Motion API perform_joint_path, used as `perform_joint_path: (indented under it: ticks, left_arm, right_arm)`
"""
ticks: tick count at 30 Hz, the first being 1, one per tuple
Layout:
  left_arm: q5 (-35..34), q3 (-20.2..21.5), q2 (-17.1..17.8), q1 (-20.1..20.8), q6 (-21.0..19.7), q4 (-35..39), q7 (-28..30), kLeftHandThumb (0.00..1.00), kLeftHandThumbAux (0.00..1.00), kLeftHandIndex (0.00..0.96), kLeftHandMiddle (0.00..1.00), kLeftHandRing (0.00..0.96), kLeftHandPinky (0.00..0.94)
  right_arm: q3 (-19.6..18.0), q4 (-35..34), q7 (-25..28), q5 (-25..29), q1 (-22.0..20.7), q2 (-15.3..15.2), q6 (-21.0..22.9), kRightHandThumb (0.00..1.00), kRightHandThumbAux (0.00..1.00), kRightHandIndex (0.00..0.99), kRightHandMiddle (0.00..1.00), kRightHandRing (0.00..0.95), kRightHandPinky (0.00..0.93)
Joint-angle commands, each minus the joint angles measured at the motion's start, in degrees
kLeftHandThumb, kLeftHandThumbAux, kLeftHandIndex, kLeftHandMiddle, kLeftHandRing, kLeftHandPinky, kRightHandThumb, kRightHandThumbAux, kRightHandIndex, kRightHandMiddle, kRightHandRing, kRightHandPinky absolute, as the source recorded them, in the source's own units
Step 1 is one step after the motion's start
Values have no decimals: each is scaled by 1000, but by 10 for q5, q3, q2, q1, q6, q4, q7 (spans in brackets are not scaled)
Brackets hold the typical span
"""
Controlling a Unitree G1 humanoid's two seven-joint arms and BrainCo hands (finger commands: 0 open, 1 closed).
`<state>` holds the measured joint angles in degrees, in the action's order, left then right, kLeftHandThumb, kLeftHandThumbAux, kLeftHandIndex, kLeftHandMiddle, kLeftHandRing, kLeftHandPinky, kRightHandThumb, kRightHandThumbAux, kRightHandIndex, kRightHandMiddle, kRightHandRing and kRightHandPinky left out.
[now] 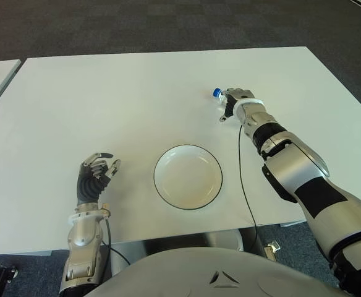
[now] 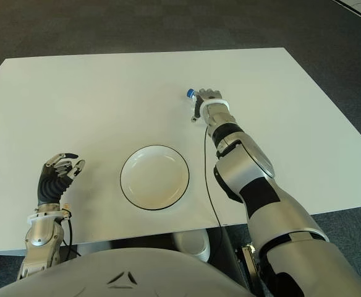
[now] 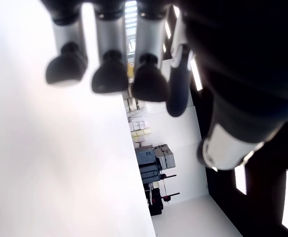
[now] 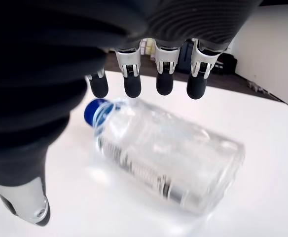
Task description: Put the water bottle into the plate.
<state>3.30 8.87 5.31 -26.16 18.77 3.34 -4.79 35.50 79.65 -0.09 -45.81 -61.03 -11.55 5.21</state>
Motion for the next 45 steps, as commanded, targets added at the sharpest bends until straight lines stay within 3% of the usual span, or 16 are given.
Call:
perform_joint_path:
  ticks: [1, 10, 13, 19, 36, 45]
  left_arm:
    - [-5, 8, 7, -11, 11, -11, 10, 702, 717, 439, 840, 837, 836]
    - [-15, 20, 9, -29, 34, -4, 18, 702, 717, 439, 835, 832, 818]
    - [-19, 22, 11, -32, 30, 2, 23, 703, 717, 439, 834, 831, 815]
    - [-19, 27, 13, -35, 25, 7, 23, 703, 717, 439, 830, 829, 815]
    - [-24, 34, 17, -30, 26, 2, 33, 702, 718, 439, 839, 837, 814]
    - [-27, 38, 18, -28, 30, 0, 35, 702, 718, 439, 843, 840, 820]
  right_arm:
    - [-22, 4, 14, 23, 24, 15, 16, 424, 722, 0, 7, 12, 91]
    - [-84, 7, -7, 71, 65, 11, 13, 414, 745, 0, 10, 22, 106]
    - [-101, -1, -12, 88, 59, 23, 26, 416, 748, 0, 10, 24, 113]
    - [-136, -2, -19, 113, 58, 20, 25, 427, 744, 6, 16, 33, 124]
    - [-194, -8, -33, 158, 50, 20, 43, 419, 736, 52, 55, 70, 143]
    - [-206, -9, -40, 165, 50, 15, 42, 415, 740, 53, 57, 72, 141]
